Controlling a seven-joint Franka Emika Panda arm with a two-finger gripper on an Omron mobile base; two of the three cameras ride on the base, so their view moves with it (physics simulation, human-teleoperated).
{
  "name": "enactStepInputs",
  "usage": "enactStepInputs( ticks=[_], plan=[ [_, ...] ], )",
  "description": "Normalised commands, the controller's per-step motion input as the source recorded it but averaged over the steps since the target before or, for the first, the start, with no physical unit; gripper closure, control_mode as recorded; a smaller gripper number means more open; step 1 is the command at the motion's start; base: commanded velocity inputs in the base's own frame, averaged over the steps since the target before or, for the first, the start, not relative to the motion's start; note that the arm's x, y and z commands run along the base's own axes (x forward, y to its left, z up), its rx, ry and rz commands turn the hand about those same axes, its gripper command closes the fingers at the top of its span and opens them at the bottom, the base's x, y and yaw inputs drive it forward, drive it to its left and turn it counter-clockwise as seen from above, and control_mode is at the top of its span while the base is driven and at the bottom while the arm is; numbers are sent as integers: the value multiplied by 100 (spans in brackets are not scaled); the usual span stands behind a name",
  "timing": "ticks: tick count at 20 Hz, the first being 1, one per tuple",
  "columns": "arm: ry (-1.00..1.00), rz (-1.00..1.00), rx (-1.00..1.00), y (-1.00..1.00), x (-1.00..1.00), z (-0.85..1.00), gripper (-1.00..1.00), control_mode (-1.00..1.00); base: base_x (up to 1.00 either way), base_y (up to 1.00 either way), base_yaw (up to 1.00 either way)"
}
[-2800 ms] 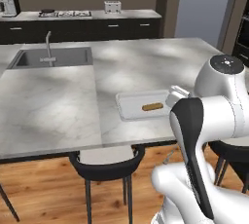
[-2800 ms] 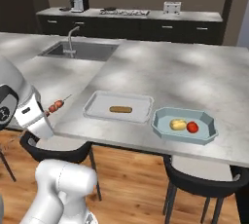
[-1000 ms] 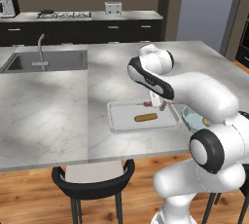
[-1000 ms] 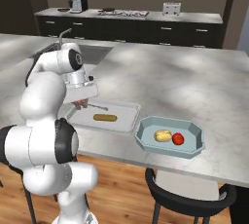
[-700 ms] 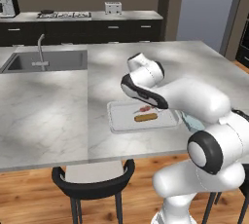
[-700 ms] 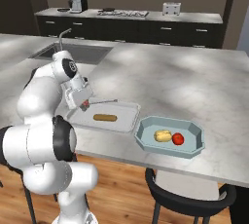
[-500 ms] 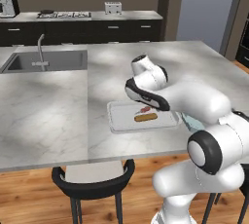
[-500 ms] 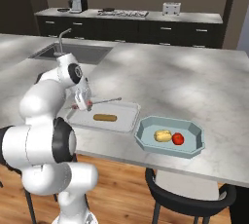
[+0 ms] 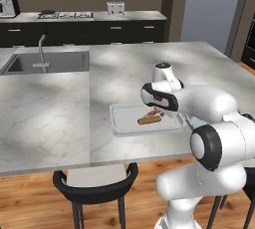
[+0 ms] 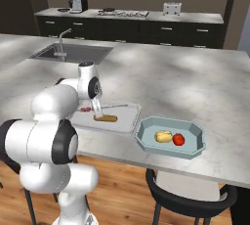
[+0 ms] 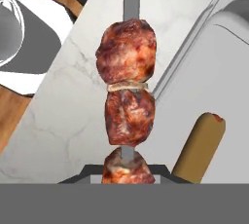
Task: Place the cold items (potato and tomato) from the fridge in one tupperware on the dining counter. Place the warm items (hot dog and kebab skewer) in the stove area in another tupperware.
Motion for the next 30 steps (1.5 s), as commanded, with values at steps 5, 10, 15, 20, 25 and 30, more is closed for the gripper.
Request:
enactStepInputs(
  ticks=[5, 10, 15, 20, 25, 30],
  plan=[
    [-2, -28, 0, 0, 36, -20, 100, -100, 0, 0, 0],
    [21, -8, 12, 0, 42, -13, 100, -100, 0, 0, 0],
    [18, 1, 3, 2, 52, -17, 100, -100, 0, 0, 0],
    [0, 0, 0, 9, 32, -23, 100, -100, 0, 0, 0],
    [0, 0, 0, 10, 17, -26, 100, -100, 0, 0, 0],
    [-1, 0, 0, 9, 15, -30, 100, -100, 0, 0, 0]
  ],
)
